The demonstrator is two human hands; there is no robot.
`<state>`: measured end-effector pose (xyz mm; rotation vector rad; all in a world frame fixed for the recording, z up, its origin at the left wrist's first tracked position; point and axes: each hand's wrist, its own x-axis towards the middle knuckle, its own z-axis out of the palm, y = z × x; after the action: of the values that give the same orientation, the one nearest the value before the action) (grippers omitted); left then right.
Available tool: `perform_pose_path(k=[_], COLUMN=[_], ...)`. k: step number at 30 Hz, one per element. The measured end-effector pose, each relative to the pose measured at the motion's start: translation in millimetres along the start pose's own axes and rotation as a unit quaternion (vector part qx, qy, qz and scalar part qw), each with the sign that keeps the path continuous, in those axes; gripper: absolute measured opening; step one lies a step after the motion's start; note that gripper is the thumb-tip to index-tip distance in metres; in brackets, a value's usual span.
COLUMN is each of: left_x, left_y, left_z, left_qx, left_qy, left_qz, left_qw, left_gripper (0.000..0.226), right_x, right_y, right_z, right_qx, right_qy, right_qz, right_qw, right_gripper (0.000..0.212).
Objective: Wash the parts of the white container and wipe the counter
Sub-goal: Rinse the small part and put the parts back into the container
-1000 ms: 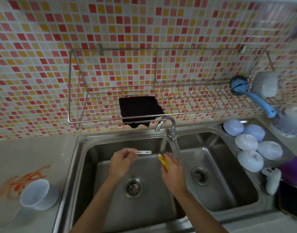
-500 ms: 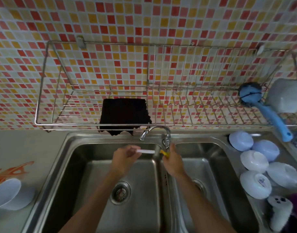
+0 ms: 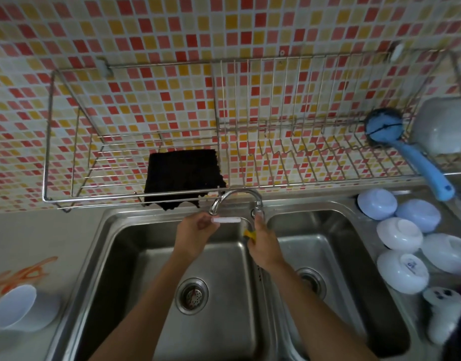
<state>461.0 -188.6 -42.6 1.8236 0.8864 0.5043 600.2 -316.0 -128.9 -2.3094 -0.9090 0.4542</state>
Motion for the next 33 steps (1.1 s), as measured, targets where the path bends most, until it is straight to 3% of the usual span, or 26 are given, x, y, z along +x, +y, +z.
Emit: perform_pose_path(k=[5,11,15,19,24,28,30,33], left_x=[-0.8,-4.0,-3.3,-6.1,-14.5,-21.3,-24.9,-29.4], left_y=[2.6,4.2,7.7,7.8,-0.5,-5.0,-6.4,-7.6], left_z=[-3.8,-7.7,-3.3,-4.8,-21.7,-36.3,-43.3,-52.8], left_qx=[0.01,-0.022,0.006,-0.025,-0.075,-0.098,-0.092,-0.089], left_qy=[0.003,-0.024,-0.016,-0.008,-0.018,-0.002,0.004,0.018], left_qz=[0.014,0.017,0.005,0.006,0.01,0.002,0.008,0.01], left_qw=[1.0,0.999,1.0,1.0,0.997,0.995,0.996,0.996], left_gripper=[0.029,0.02,0.011,0.004,0.021,0.022,0.022,0.021], right_x=[0.3,-0.4,-6.6,-16.7,-28.2,-28.6,-27.8,-29.6], right_y=[-2.6,-6.5,-6.4,-3.0,-5.5,-24.1,-33.9,-44.5], right_z=[3.2,3.0,5.5,8.6,14.4,10.3,7.6,5.6], right_qx=[-0.016,-0.029,0.039,0.069,0.196,0.379,0.487,0.628], right_qy=[-0.004,-0.015,0.018,0.075,0.082,0.051,0.008,-0.063], right_qz=[-0.01,-0.004,-0.004,0.01,0.077,0.218,0.297,0.348], right_qw=[1.0,0.999,0.999,0.995,0.974,0.898,0.821,0.693], right_gripper=[0.08,0.077,0.084,0.075,0.052,0.034,0.03,0.022])
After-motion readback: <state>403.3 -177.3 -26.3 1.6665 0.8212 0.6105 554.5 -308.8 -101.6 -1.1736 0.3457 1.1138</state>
